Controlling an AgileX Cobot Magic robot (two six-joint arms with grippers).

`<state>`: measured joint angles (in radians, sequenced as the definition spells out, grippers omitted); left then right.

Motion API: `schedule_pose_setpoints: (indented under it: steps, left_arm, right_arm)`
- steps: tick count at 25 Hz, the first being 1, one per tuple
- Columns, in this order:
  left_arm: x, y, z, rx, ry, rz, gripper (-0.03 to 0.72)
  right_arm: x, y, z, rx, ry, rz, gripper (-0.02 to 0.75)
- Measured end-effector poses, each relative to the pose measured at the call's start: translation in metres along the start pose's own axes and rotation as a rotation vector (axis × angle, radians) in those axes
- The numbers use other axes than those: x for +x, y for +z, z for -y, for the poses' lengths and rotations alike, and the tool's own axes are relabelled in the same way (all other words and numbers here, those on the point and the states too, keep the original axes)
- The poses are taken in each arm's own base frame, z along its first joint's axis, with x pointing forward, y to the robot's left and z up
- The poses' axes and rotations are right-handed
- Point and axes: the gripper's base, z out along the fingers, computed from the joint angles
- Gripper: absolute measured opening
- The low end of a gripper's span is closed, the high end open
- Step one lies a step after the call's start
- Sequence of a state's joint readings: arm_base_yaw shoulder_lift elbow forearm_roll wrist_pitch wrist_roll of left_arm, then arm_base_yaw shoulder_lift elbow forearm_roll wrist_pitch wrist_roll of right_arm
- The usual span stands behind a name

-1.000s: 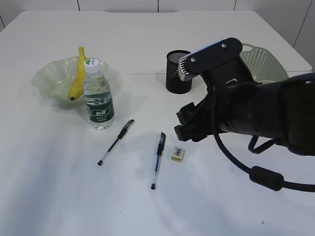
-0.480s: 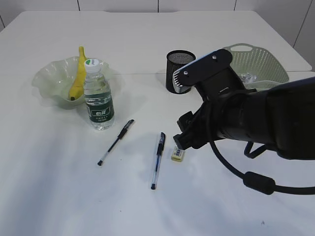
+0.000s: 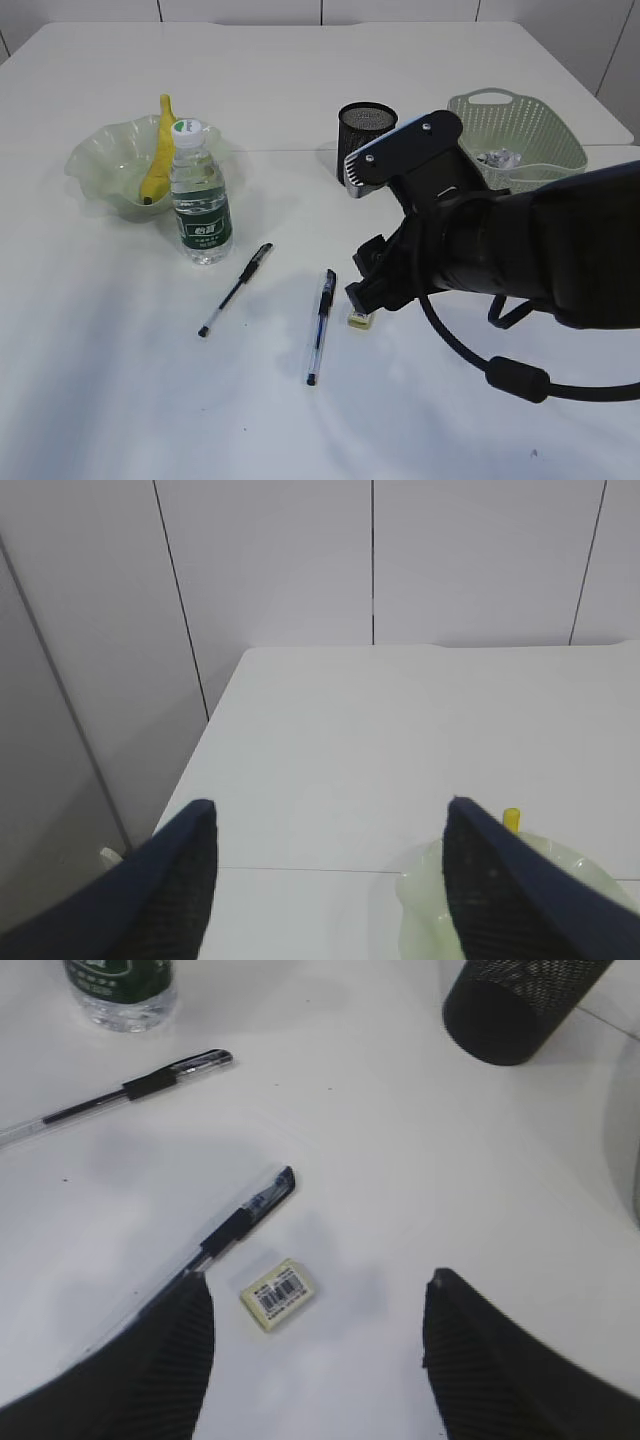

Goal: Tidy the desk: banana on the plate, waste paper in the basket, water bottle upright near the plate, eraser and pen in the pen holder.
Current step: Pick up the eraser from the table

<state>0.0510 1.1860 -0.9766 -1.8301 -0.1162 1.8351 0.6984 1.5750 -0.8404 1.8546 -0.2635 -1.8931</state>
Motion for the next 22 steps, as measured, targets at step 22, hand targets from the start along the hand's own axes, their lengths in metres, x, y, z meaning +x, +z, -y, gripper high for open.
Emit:
schedule_pose_setpoints:
  steps: [22]
  left_arm:
    - [0.011, 0.001, 0.000, 0.000, 0.004, -0.031, 0.496]
  right_arm:
    - [0.019, 0.028, -0.012, -0.044, 0.025, -0.088, 0.389]
